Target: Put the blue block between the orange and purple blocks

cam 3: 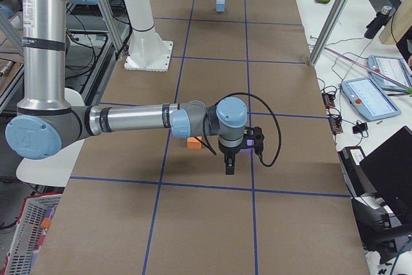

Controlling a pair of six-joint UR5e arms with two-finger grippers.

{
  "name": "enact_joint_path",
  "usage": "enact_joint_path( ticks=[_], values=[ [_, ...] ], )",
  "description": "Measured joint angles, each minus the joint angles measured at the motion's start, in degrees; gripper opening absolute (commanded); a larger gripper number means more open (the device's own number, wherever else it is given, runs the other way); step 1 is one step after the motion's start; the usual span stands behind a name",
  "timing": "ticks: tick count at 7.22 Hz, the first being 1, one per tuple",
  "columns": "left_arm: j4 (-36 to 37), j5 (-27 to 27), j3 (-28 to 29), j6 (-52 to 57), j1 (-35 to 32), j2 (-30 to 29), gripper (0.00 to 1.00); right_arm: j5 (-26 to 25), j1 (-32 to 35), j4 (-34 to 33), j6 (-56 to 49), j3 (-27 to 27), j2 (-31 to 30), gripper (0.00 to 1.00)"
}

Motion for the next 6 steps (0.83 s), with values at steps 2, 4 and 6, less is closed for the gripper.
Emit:
enact_joint_path(
  ticks=[2, 4, 6],
  values=[
    [-4.81, 3.45, -2.67, -13.63, 7.57, 1.77, 1.0, -0.25, -0.89, 0.18, 1.33, 0.58, 0.36, 1.0],
    [-11.99, 10.73, -2.65, -22.27, 15.8, 4.92, 1.0, -0.14, -1.05, 0.55, 1.61, -0.08, 0.29, 1.0],
    [-13.72, 15.81, -1.75, -26.17, 21.14, 5.42, 1.0, -0.16, -1.09, 0.63, 1.71, -0.33, 0.42, 1.0]
  ],
)
